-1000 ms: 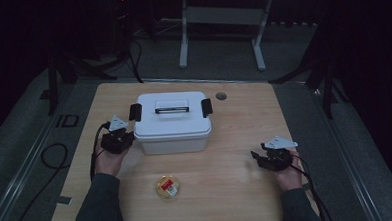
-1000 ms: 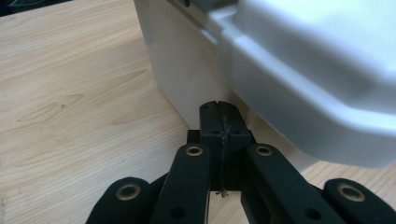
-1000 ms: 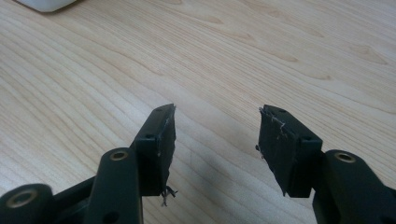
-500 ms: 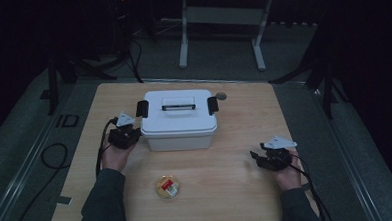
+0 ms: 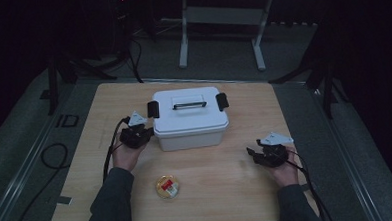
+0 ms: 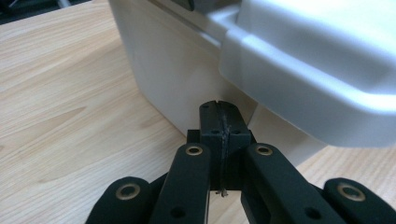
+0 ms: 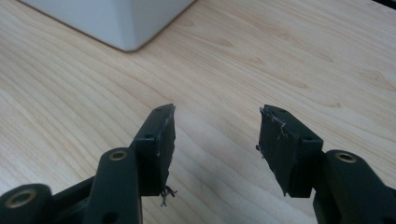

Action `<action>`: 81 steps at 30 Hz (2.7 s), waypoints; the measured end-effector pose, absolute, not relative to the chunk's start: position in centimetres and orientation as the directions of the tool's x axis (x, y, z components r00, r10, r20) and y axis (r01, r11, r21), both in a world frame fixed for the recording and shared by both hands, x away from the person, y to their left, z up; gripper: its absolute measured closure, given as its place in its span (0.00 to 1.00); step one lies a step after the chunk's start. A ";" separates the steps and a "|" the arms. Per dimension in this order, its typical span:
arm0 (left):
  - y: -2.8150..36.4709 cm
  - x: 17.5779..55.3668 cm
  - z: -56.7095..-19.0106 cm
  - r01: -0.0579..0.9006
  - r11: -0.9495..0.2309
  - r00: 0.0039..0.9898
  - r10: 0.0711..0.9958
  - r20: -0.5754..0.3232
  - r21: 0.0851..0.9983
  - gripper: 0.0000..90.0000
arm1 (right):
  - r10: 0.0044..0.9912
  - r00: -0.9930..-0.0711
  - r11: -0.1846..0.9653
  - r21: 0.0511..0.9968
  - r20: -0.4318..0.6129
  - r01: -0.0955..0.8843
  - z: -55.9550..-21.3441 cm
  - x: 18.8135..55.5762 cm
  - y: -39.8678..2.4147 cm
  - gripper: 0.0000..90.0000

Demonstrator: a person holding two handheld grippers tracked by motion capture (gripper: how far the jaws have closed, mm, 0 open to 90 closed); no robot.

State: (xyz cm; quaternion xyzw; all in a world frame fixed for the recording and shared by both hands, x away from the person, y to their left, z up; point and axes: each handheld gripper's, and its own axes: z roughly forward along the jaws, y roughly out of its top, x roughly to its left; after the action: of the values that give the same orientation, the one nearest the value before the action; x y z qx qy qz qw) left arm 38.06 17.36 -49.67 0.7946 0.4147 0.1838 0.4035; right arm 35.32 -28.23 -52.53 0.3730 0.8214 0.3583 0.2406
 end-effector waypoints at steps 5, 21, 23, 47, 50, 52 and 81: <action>16.5 37.6 -49.6 0.498 -0.356 0.613 0.790 -0.031 0.791 1.00 | 0.782 -0.611 0.462 0.770 -0.121 0.439 -52.5 35.8 -28.0 0.50; 15.1 35.2 -48.3 0.445 -0.401 0.670 0.743 0.000 0.801 0.93 | 0.770 -0.632 0.444 0.788 -0.093 0.425 -50.5 38.3 -27.7 0.74; 15.2 34.9 -48.1 0.437 -0.403 0.674 0.739 0.005 0.804 0.91 | 0.764 -0.637 0.452 0.789 -0.103 0.415 -50.0 38.7 -27.4 0.82; 18.7 33.2 -50.8 0.498 -0.341 0.604 0.796 -0.037 0.798 0.81 | 0.749 -0.656 0.415 0.835 -0.087 0.363 -48.2 43.1 -24.6 1.00; 19.2 33.1 -50.8 0.504 -0.332 0.592 0.805 -0.040 0.797 0.81 | 0.747 -0.659 0.412 0.836 -0.083 0.362 -47.8 43.7 -24.6 1.00; 19.4 33.1 -50.9 0.506 -0.327 0.589 0.807 -0.042 0.798 0.81 | 0.745 -0.662 0.414 0.837 -0.085 0.358 -47.6 44.1 -24.5 1.00; 19.2 33.1 -51.1 0.502 -0.327 0.591 0.805 -0.043 0.801 0.83 | 0.589 -0.805 0.496 0.821 -0.078 0.283 -48.4 43.3 -23.1 1.00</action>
State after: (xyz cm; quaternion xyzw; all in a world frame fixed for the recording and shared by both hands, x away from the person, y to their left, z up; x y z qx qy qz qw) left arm 33.09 19.22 -51.10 0.7930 0.4123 0.1854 0.4083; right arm 43.34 -23.13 -48.38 0.2574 0.8466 0.4308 0.1773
